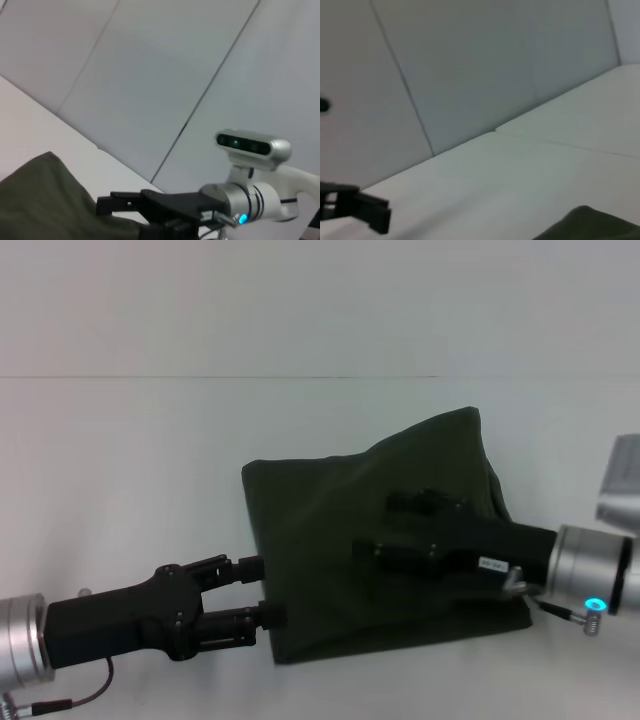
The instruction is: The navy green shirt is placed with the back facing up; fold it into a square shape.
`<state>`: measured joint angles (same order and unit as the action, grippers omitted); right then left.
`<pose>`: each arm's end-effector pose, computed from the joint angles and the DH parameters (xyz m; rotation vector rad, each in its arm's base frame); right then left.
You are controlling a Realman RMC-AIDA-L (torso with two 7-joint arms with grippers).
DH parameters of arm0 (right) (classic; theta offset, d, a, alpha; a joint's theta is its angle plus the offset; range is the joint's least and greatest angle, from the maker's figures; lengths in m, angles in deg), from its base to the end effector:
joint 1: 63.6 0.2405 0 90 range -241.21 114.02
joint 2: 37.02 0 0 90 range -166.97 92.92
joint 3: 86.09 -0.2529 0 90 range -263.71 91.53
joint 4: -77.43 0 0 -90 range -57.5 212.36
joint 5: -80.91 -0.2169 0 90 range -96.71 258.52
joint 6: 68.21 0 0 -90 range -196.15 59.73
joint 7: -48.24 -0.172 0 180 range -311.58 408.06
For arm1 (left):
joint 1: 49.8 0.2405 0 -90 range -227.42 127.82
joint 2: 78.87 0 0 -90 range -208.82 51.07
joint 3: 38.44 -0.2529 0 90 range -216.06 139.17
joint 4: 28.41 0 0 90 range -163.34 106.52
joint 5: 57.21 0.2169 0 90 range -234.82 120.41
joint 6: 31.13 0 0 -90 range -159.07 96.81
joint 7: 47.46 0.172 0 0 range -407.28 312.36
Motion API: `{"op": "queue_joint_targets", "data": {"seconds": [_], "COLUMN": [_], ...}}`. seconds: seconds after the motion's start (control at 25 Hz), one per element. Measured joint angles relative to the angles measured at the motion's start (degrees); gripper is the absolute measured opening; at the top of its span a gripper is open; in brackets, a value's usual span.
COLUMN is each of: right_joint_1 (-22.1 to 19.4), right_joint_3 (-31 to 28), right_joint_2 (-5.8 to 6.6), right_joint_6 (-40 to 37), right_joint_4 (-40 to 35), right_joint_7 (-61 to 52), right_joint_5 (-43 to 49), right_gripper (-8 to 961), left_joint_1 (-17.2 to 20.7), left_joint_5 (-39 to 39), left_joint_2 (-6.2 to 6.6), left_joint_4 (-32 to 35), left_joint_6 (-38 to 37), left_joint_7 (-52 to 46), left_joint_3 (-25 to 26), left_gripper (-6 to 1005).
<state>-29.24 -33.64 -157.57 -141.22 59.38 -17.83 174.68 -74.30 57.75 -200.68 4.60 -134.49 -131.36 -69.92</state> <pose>0.2378 0.3534 -0.0929 -2.6081 0.6853 0.8088 -0.2557 0.2801 -0.0317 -2.7071 -0.9609 -1.0854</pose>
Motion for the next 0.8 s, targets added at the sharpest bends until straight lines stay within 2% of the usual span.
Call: {"op": "queue_joint_targets", "data": {"seconds": [0.28, 0.52, 0.8], "right_joint_1": [2.8, 1.9, 0.4], "right_joint_3": [0.4, 1.0, 0.5], "right_joint_2": [-0.18, -0.12, 0.02], "right_joint_6": [6.6, 11.0, 12.0], "right_joint_4": [4.9, 7.3, 8.3], "right_joint_7": [7.3, 10.7, 12.7], "right_joint_5": [0.2, 0.1, -0.1], "right_gripper": [946, 947, 946], "left_joint_1": [0.3, 0.3, -0.3], "left_joint_5": [0.0, 0.0, 0.0], "left_joint_2": [0.00, -0.15, -0.57], "left_joint_4": [-1.8, -2.2, -2.2], "left_joint_6": [1.7, 3.2, 5.6], "left_joint_7": [-0.4, -0.5, -1.6], "left_joint_3": [1.3, 1.3, 1.3], "left_gripper": [862, 862, 863]}}
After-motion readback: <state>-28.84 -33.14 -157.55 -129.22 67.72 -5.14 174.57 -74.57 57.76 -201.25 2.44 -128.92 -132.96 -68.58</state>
